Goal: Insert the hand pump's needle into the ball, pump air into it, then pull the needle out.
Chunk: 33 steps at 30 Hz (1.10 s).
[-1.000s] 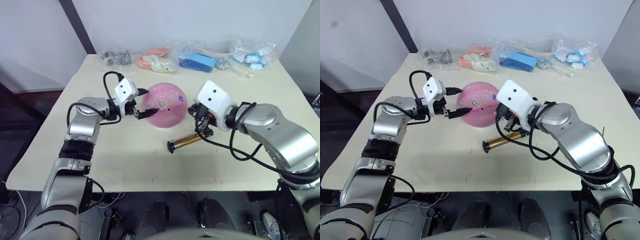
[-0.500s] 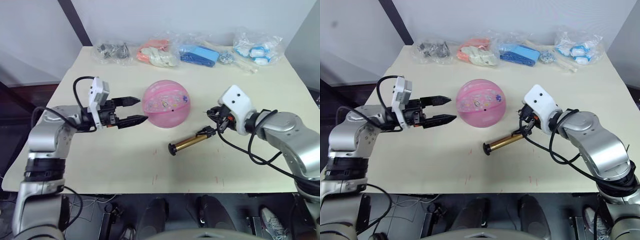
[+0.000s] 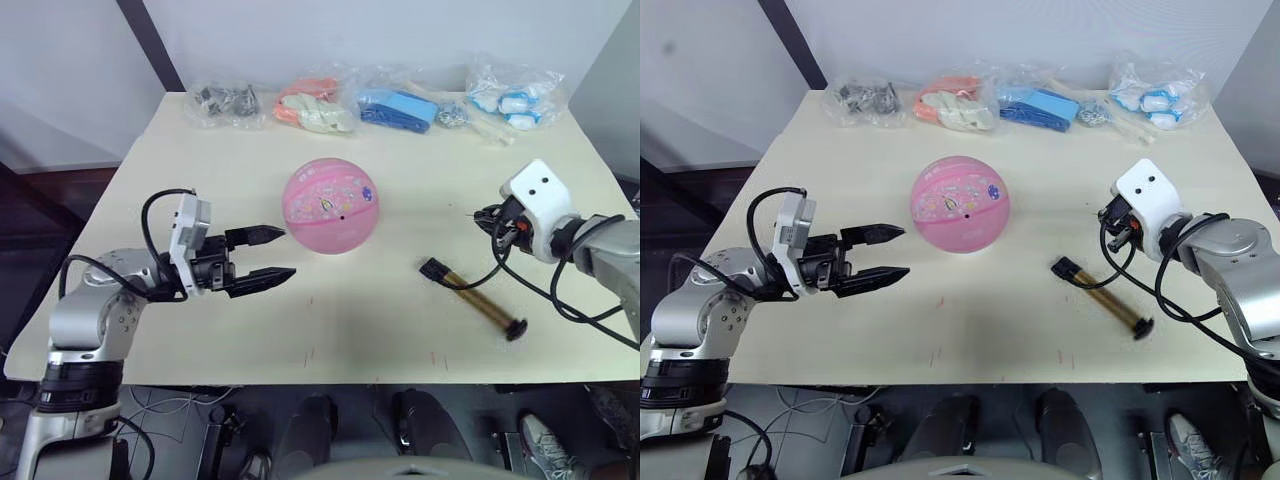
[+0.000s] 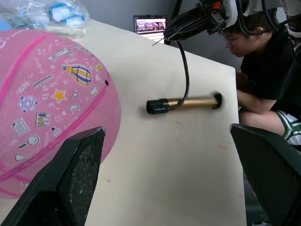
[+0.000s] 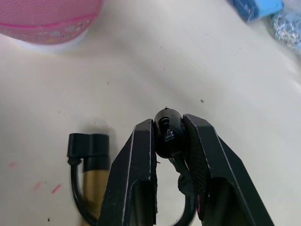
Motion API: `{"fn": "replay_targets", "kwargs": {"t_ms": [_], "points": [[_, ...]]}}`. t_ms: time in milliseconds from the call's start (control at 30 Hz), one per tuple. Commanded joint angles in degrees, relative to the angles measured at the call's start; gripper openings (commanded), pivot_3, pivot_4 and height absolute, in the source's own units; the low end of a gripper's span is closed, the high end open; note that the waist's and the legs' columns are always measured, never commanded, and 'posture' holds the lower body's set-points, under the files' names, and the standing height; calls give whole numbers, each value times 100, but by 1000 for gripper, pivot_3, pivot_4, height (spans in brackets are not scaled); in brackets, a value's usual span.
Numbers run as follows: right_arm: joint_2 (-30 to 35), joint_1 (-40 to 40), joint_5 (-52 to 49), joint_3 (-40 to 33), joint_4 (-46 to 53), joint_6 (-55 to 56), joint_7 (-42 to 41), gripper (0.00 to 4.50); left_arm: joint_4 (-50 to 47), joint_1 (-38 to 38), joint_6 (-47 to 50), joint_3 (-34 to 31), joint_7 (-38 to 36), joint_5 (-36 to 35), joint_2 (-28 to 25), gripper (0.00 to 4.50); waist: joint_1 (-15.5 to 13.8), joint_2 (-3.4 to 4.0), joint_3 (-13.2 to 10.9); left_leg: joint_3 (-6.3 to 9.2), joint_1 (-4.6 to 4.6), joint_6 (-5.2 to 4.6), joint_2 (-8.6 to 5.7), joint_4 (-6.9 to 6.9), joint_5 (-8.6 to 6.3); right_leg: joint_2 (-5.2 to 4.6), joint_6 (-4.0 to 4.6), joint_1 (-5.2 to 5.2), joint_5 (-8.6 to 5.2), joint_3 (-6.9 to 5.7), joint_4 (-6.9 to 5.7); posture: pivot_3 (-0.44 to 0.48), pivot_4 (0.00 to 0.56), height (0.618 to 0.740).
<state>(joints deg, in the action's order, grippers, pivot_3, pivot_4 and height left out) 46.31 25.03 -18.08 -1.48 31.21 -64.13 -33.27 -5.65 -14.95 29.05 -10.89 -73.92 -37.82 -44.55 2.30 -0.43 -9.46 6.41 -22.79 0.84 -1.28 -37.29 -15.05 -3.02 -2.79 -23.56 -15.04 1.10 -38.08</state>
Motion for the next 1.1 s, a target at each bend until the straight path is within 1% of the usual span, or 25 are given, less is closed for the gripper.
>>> {"fn": "replay_targets", "kwargs": {"t_ms": [33, 267, 433, 600, 700, 733, 767, 867, 967, 1033, 1100], "points": [[-215, -145, -39, 27, 179, 150, 136, 348, -75, 69, -215, -69, -79, -48, 30, 4500, -5, 0, 0, -1, 0, 0, 0, 0, 0, 0, 0, 0, 0, 0, 0, 0, 150, 740], [-518, -561, 162, 256, -208, 652, 299, 348, -179, 238, -290, -8, -144, -77, 74, 4500, -12, -1, 0, -5, 0, 0, 0, -2, 0, -2, -1, 0, 0, 2, 0, 0, 150, 740], [-889, -733, 146, 232, -653, 869, 413, 348, -190, 277, -343, 36, -124, -35, 137, 4500, 0, -1, 0, -4, 5, 0, 0, -4, 0, 1, 0, 1, 1, 3, -9, 0, 150, 740], [-1294, -785, -43, -140, -1287, 914, 498, 348, -212, 266, -376, 107, -84, -9, 216, 4500, -6, -2, 1, -9, 10, 0, 0, -9, 0, 2, 1, 1, 1, 7, -20, 0, 150, 740], [-1414, -805, -255, -430, -1431, 869, 422, 348, -221, 268, -399, 140, -60, -13, 248, 4500, -9, -2, 1, -14, 12, 0, 0, -12, 0, 1, 1, 1, 1, 12, -29, 0, 150, 740], [-1445, -809, -311, -543, -1413, 851, 443, 1361, -219, 274, -409, 152, -52, -14, 256, 4500, -8, -2, 1, -15, 13, 0, 0, -12, 0, 1, 1, 0, 1, 13, -32, 0, 150, 740], [-1449, -815, -355, -633, -1378, 824, 463, 1614, -215, 281, -419, 161, -47, -12, 261, 4500, -4, -2, 1, -15, 15, 0, 0, -13, 0, 2, 1, 0, 1, 14, -34, 0, 150, 740], [-1319, -915, -475, -814, -1083, 735, 420, 3127, -191, 308, -444, 161, -34, -2, 277, 4500, -2, -2, 1, -21, 21, 0, 0, -13, 0, 3, 1, 0, 1, 20, -43, 0, 150, 740], [-1331, -989, -708, -1126, -808, 636, 449, 4453, -206, 338, -448, 166, -6, 6, 295, 4500, 0, -1, 0, -22, 22, 0, 0, -13, 0, 3, 1, 0, 1, 21, -47, 0, 150, 740], [-1353, -1066, -1029, -1492, -475, 522, 421, 4453, -203, 364, -452, 163, 17, 10, 308, 4500, 0, -1, 0, -29, 29, -1, -1, -15, 0, 3, 1, 0, 1, 28, -56, 0, 150, 740], [-1258, -1206, -1200, -1650, -191, 578, 296, 4453, -199, 371, -444, 165, 36, 3, 317, 4500, -8, -1, 0, -30, 30, -1, -1, -15, 0, 2, 1, 0, 1, 30, -62, 0, 150, 740]]}}
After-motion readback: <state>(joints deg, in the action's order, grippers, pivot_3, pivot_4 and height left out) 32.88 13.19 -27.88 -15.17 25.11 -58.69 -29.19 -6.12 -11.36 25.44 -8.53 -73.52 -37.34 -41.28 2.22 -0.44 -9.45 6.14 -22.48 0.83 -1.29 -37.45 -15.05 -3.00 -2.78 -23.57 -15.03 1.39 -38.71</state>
